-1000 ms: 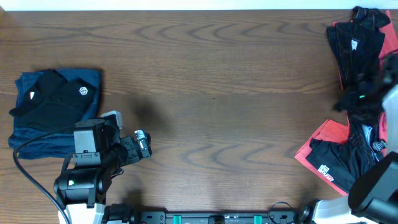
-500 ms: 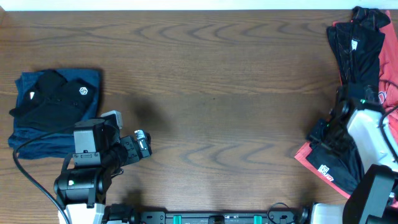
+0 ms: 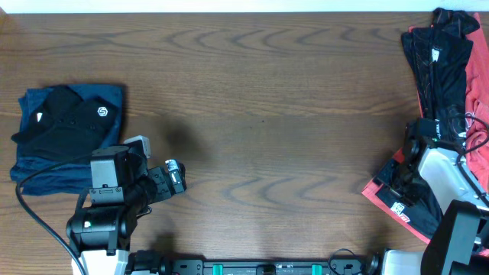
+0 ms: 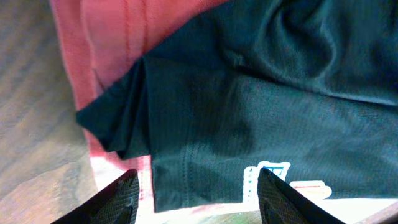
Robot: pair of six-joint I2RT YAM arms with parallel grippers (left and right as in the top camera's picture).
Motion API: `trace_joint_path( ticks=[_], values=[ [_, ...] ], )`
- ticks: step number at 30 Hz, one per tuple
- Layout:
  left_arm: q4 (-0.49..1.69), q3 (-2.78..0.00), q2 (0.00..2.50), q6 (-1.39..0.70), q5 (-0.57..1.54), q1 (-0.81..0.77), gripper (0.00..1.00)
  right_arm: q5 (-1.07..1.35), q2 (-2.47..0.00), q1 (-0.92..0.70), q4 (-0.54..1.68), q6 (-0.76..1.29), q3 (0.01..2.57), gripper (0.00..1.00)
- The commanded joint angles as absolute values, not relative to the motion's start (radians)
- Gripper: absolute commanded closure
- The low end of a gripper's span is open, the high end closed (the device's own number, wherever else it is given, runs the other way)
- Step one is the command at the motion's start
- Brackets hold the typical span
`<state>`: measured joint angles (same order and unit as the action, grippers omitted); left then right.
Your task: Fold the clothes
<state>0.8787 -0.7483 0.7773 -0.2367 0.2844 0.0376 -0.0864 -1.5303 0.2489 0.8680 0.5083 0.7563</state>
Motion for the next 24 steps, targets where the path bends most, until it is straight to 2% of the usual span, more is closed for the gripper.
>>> trace_joint_path(
  ticks=[1, 13, 17, 21, 24],
  values=[
    [0.879, -0.771, 0.776, -0.242, 0.276, 0.035, 0.02, -0.101, -1.511, 0.24, 0.859, 0.531, 0.724, 0.41],
    [0.878, -0.771, 0.776, -0.242, 0.276, 0.035, 0.02, -0.101, -1.511, 0.24, 0.848, 0.531, 0.699, 0.44],
    [0.878, -0.771, 0.776, -0.242, 0.276, 0.035, 0.02, -0.101, -1.511, 0.24, 0.848, 0.531, 0.699, 0.52],
    [0.878, -0.771, 0.776, -0.242, 0.276, 0.035, 0.02, -0.101, -1.511, 0.24, 0.845, 0.531, 0.699, 0.66],
    [0.878, -0.771, 0.776, -0.242, 0.276, 0.035, 0.02, -0.101, -1.511, 0.24, 0.846, 0.53, 0.7, 0.7]
  ],
)
